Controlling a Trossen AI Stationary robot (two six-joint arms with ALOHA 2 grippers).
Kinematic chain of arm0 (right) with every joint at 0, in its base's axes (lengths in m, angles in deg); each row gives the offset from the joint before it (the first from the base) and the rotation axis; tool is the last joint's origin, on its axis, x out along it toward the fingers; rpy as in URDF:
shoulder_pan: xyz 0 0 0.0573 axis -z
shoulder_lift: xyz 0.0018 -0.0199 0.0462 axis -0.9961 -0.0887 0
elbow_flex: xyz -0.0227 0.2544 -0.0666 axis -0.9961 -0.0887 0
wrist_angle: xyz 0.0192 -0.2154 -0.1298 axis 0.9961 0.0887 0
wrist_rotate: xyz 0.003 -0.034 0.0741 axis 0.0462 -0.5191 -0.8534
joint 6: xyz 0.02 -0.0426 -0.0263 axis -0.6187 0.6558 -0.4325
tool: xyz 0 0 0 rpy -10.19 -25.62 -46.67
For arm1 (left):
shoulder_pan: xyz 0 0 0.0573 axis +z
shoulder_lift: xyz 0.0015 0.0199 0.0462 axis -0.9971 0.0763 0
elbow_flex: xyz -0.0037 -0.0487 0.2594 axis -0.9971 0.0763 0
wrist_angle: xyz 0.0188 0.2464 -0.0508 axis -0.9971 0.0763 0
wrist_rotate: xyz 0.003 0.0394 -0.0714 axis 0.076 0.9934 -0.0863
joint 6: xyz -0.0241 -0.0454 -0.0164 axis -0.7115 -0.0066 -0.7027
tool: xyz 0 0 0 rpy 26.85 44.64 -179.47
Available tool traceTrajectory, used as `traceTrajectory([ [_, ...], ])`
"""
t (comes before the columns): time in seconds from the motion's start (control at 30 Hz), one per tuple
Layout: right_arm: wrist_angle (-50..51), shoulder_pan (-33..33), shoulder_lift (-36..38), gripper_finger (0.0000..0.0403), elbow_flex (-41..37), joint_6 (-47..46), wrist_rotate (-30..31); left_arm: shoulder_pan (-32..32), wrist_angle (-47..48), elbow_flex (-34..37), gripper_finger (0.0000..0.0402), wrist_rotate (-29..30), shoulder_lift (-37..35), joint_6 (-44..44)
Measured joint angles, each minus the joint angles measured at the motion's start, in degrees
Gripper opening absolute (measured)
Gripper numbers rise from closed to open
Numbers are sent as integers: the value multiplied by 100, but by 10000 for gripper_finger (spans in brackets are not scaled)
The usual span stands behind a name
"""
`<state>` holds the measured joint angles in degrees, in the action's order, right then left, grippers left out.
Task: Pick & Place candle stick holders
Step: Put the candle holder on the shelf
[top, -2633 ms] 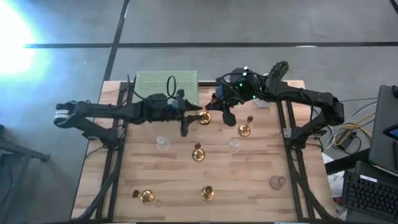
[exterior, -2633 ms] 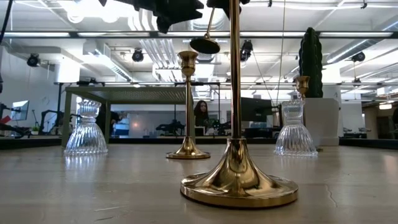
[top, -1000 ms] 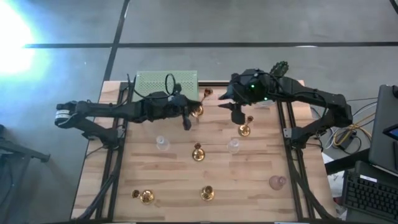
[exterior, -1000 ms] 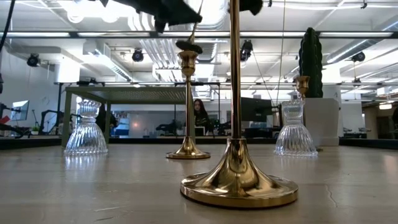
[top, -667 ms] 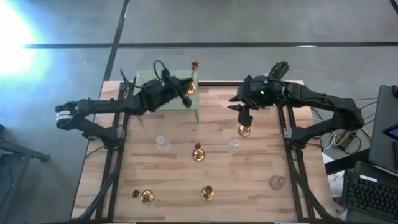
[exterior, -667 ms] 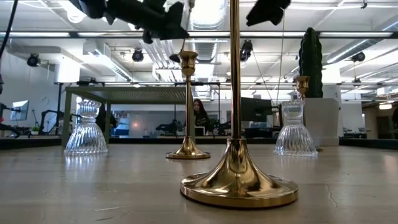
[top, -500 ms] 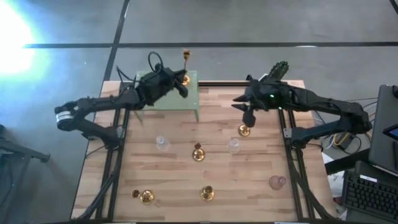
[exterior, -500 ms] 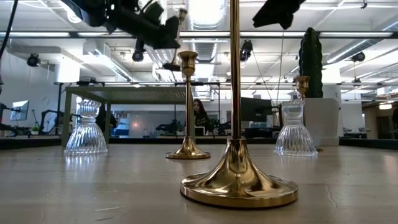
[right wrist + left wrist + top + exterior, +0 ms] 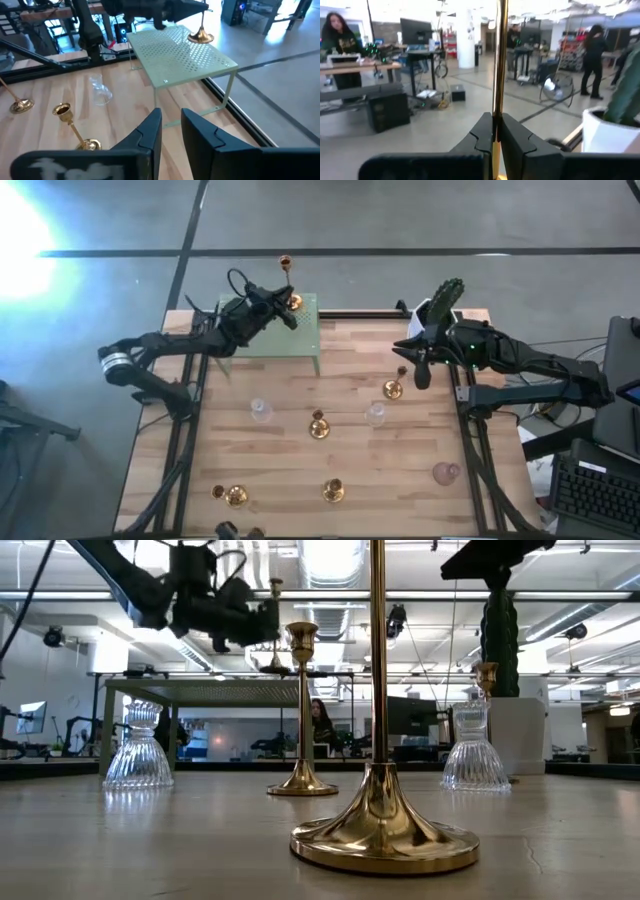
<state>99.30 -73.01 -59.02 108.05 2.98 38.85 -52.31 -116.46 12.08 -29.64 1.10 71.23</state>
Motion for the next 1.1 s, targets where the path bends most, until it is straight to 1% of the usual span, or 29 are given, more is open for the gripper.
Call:
traceTrajectory([
  [0.2,-17,0,94,66,-56,-8,5,187,25,-335,18,-76,659,-68],
  [0.4,5,0,61,61,-56,-4,5,200,-6,-590,18,-92,1059,-71],
  [0.73,20,0,50,64,-58,109,12,349,-119,-574,18,0,1203,-210],
  [1.1,21,0,46,54,-60,114,12,376,77,-575,18,-1,1155,-241],
])
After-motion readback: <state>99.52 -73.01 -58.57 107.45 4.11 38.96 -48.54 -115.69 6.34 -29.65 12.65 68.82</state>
